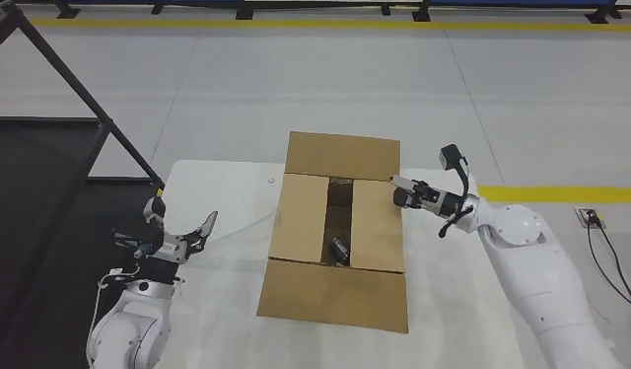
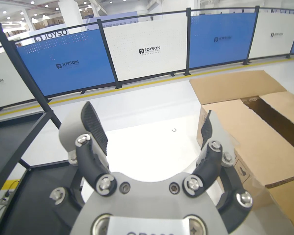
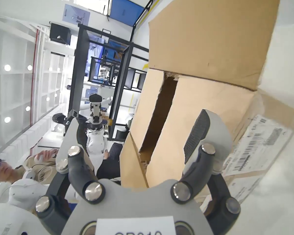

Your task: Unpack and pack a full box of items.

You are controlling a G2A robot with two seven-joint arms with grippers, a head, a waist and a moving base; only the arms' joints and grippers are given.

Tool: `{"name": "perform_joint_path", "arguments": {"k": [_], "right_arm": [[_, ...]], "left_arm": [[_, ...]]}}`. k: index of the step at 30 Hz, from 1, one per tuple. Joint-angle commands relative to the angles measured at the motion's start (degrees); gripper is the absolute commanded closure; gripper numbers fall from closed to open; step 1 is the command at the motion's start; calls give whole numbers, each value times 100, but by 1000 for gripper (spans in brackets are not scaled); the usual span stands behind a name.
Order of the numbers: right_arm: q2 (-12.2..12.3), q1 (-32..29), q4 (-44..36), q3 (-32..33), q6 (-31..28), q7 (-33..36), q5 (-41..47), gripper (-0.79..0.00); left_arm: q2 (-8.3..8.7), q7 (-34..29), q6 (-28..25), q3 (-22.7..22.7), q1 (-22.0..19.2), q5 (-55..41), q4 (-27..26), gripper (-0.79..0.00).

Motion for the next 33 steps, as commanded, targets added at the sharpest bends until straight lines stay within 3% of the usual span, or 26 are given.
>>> {"name": "perform_joint_path", "arguments": {"k": [1,8,13,24,33], "right_arm": [[-1,2,1,0,-2,180,171,-785],[-8,-38,-64,-20,12,149,197,-785],[-157,127,-296,-579,457,227,-25,-785],[-791,1007,762,-1894,535,374,90,-785],[-1393,1519,1730,-2616,435,391,255,-785]], "left_arm": [[-2,11,41,1,3,-30,1,-785],[-4,-39,29,8,14,-100,-3,-785],[-6,-424,-133,-23,-177,-650,29,-785],[97,-1258,-1101,-469,-107,-1532,127,-785],[146,-1419,-1586,-332,-23,-1585,89,-785]]}}
